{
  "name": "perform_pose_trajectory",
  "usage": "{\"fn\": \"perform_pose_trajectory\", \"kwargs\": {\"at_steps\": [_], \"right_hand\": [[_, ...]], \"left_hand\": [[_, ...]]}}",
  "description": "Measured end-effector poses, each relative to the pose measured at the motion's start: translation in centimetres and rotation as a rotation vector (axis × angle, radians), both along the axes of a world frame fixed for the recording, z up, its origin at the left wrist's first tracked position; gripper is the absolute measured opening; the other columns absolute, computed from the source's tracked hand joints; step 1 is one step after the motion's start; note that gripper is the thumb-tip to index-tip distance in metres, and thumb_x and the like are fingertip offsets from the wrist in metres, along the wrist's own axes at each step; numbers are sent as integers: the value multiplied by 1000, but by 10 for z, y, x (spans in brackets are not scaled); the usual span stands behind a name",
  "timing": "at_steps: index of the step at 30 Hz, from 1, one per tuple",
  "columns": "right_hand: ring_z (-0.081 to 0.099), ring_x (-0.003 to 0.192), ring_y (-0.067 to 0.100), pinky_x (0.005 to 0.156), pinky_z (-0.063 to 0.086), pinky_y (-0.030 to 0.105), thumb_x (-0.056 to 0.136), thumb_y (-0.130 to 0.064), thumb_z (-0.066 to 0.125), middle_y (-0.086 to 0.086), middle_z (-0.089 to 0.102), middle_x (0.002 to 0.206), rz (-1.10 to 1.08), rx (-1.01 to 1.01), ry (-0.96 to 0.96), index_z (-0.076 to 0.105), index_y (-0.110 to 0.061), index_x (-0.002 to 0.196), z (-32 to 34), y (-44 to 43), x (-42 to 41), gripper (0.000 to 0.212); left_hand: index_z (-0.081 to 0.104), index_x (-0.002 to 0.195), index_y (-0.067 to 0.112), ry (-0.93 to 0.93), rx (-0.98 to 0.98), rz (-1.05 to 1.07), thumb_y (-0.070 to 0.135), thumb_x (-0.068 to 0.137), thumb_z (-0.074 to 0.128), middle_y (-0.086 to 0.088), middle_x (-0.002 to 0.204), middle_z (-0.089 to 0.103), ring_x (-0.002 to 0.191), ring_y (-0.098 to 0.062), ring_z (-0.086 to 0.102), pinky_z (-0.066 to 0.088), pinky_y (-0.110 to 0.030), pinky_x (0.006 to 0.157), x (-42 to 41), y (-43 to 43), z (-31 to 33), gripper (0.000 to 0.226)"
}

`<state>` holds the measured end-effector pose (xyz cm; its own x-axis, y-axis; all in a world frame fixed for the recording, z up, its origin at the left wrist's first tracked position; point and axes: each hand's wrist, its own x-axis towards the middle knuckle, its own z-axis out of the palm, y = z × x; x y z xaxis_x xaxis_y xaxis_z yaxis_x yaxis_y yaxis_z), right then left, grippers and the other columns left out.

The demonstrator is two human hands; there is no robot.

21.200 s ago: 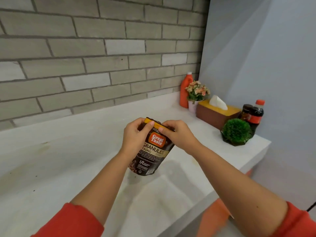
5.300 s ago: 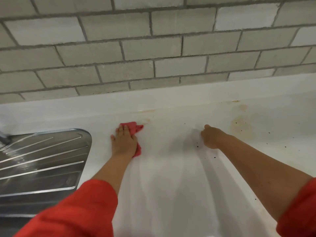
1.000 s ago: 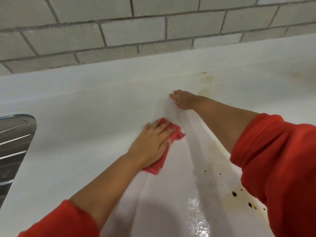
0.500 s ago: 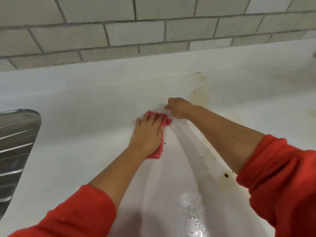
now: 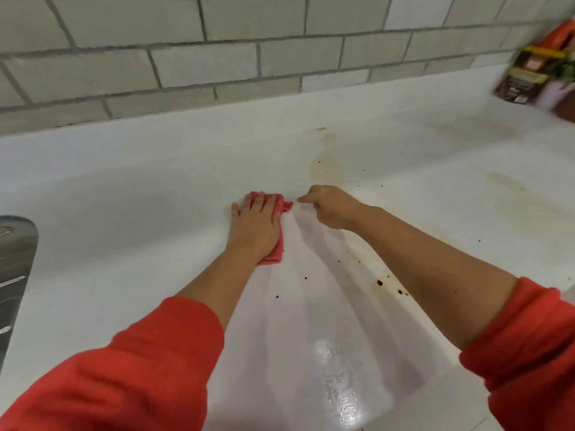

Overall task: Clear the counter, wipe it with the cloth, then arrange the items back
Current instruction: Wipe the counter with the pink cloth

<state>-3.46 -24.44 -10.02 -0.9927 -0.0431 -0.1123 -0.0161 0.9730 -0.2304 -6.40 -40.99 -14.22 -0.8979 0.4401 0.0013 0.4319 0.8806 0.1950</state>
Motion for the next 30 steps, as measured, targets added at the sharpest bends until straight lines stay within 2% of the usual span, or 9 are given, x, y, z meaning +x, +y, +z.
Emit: {"fn": "perform_pose_trajectory", "kwargs": {"at_steps": [3,8,11,16,20,25,27,29,30], "right_hand": [[43,127,26,102,38,33,92,3,36,7,47,135,-58,10,-39,49,-14,136,-4,11,18,49],[46,122,26,100,41,36,95,-10,44,7,47,132,-76,-9,-110,54,-12,131,-7,13,35,37],[43,125,26,103,37,34,96,-10,42,8,45,136,-35,-39,-30,51,-15,134,-1,13,51,39],[49,116,24,94,38,28,96,-15,47,7,56,124,-124,-134,155,60,-13,124,2,35,111,31],[51,112,27,86,37,24,95,-13,51,8,61,117,-244,-204,255,64,-10,118,-10,56,163,28],[50,113,26,84,34,20,94,-10,50,9,60,116,-242,-271,274,63,-9,120,-9,52,185,29],[49,114,25,87,36,23,94,-10,49,9,58,118,-192,-304,294,62,-9,121,-2,34,181,30],[49,114,28,92,41,30,95,-13,48,11,55,120,-96,-328,305,61,-8,122,5,5,171,31],[48,117,29,95,41,35,95,-16,46,13,52,125,-62,-305,286,58,-8,125,6,-11,164,33]], "left_hand": [[12,150,24,-9,-7,-28,34,101,15,-3,158,10,146,-25,2,0,-44,117,18,8,-1,50],[9,150,28,-48,40,-242,36,102,14,5,159,4,146,-16,-5,-2,-38,118,73,-2,2,49],[12,149,32,-63,45,-300,37,102,16,9,158,5,146,-10,-4,-1,-37,117,83,-20,5,48],[18,148,33,-42,100,-101,35,101,19,6,157,13,146,-13,2,3,-45,117,77,-19,3,46],[16,149,25,12,28,82,32,101,16,0,158,11,146,-21,3,3,-45,117,86,7,-2,49],[10,150,26,-33,34,8,35,101,12,0,159,4,147,-20,-4,-2,-42,117,129,35,-2,50],[13,150,26,-140,177,4,36,102,13,2,159,7,147,-17,-2,-3,-39,118,141,38,3,49],[26,147,24,-317,551,100,34,102,20,4,155,21,145,-13,14,7,-28,117,146,28,16,46],[34,144,23,-334,740,173,31,102,26,4,152,31,141,-12,25,14,-23,113,147,18,22,43]]}}
